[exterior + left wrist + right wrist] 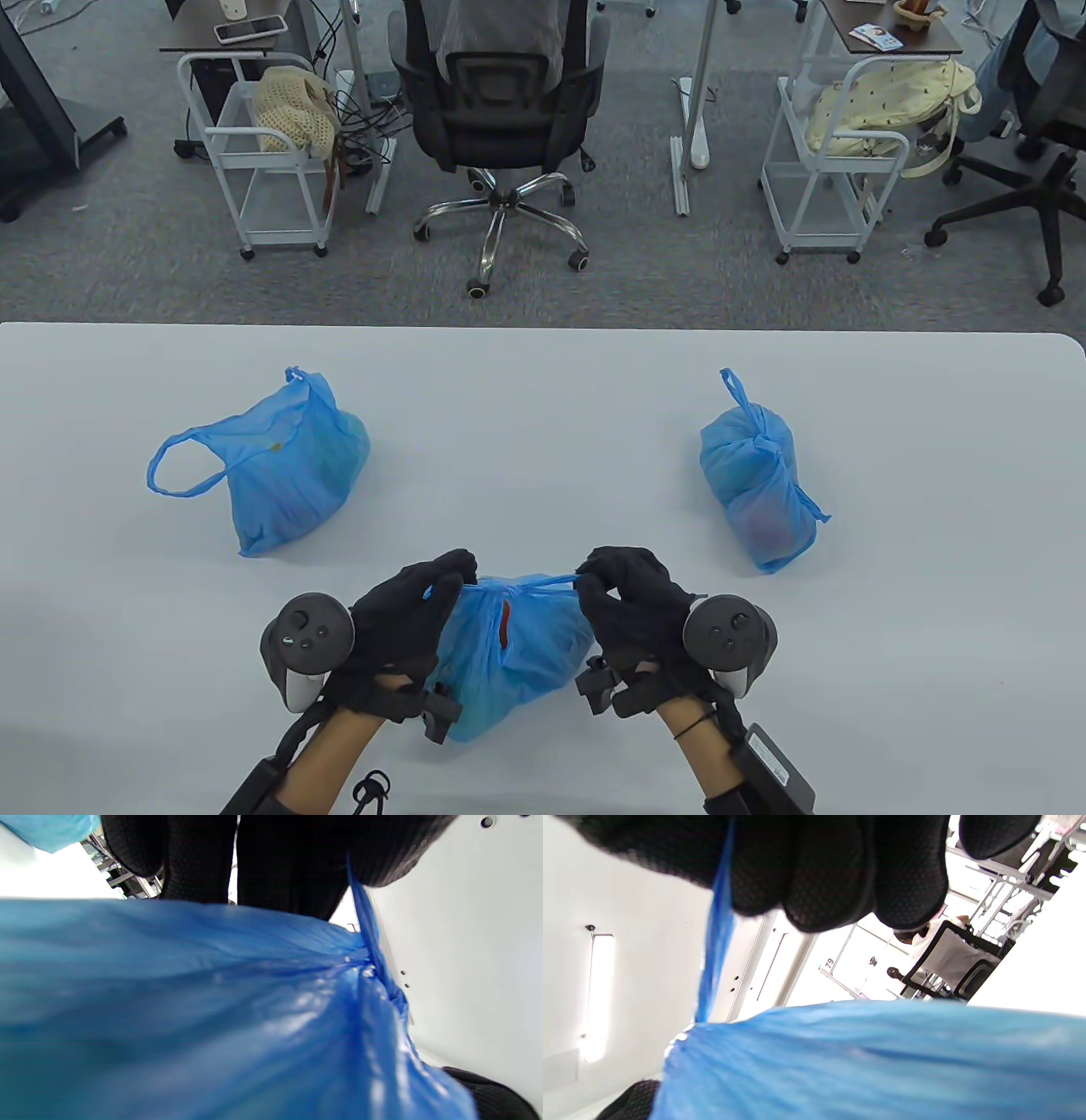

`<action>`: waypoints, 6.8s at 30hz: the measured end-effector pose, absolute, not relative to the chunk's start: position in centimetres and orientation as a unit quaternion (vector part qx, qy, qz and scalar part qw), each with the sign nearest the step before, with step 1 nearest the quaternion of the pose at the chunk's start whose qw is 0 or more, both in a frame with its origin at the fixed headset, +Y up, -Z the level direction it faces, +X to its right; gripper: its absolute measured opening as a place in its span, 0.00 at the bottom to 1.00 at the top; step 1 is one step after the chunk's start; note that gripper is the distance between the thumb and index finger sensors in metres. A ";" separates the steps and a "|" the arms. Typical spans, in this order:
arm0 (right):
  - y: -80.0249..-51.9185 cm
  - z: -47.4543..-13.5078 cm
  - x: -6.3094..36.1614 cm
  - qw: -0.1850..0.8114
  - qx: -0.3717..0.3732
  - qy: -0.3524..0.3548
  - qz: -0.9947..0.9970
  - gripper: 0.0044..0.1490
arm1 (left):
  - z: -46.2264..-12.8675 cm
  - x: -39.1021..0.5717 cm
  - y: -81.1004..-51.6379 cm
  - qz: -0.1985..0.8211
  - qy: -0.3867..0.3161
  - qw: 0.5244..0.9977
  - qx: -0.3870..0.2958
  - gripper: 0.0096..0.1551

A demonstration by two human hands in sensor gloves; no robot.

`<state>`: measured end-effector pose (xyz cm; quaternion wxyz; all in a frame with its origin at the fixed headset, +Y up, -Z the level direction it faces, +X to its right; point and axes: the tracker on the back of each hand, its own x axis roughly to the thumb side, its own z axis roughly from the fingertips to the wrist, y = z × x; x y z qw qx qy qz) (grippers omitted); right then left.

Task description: Tie knot on plastic bag top

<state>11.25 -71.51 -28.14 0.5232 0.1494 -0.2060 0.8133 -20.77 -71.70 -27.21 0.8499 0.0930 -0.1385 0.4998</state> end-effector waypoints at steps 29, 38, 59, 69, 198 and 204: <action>-73.9 -31.0 13.8 0.276 0.089 -0.058 0.955 0.21 | -29.1 -22.7 -73.3 0.228 -0.031 0.973 0.002 0.27; -73.8 -31.2 14.5 0.273 0.085 -0.092 0.954 0.21 | -28.6 -22.9 -72.9 0.255 -0.026 0.966 0.030 0.26; -70.1 -26.8 7.4 0.597 0.271 -0.096 0.749 0.22 | -26.0 -14.3 -70.8 0.177 -0.234 0.956 0.017 0.35; -69.4 -26.1 7.4 0.634 0.281 -0.124 0.710 0.22 | -25.1 -11.8 -70.7 0.063 -0.238 0.969 0.017 0.31; -72.6 -25.8 8.7 0.136 0.368 -0.137 0.910 0.23 | -41.9 -18.2 -67.4 0.167 0.146 0.969 0.112 0.30; -72.5 -25.6 8.7 0.155 0.370 -0.172 0.900 0.23 | -38.7 -20.9 -63.5 0.202 0.122 0.957 0.168 0.29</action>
